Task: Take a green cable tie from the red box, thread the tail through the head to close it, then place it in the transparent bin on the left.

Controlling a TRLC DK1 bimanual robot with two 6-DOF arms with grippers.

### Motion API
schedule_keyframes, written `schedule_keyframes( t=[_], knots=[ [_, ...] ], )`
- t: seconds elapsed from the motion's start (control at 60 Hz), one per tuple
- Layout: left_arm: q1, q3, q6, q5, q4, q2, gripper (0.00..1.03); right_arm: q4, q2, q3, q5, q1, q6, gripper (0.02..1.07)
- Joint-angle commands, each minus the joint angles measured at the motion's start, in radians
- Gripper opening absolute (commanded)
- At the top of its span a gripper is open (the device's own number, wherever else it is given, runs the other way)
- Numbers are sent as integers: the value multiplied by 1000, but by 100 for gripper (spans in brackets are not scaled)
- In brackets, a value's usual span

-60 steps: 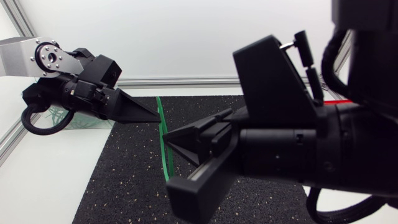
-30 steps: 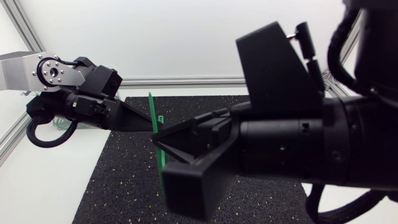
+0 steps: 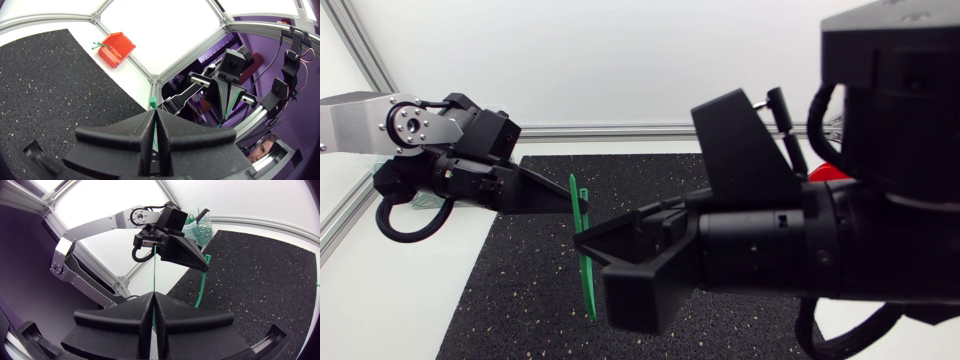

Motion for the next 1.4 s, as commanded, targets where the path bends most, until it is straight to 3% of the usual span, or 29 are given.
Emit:
schedule_keyframes(
  t=[0.0,0.433,0.833,1.133,1.383],
  knots=[
    [-12,-28,27,14,26,28,4,12,-10,-37,-16,-7,27,7],
    [-28,-41,26,-78,133,-10,4,15,-35,-71,-27,-7,18,7],
    [-26,-62,7,-87,230,-41,4,19,-27,-63,-34,-16,15,7],
    [-31,-131,-65,-87,397,-68,4,13,25,-8,-41,-21,33,7],
    [-31,-222,-261,-88,661,-122,4,2,44,33,-54,-22,73,7]
  ],
)
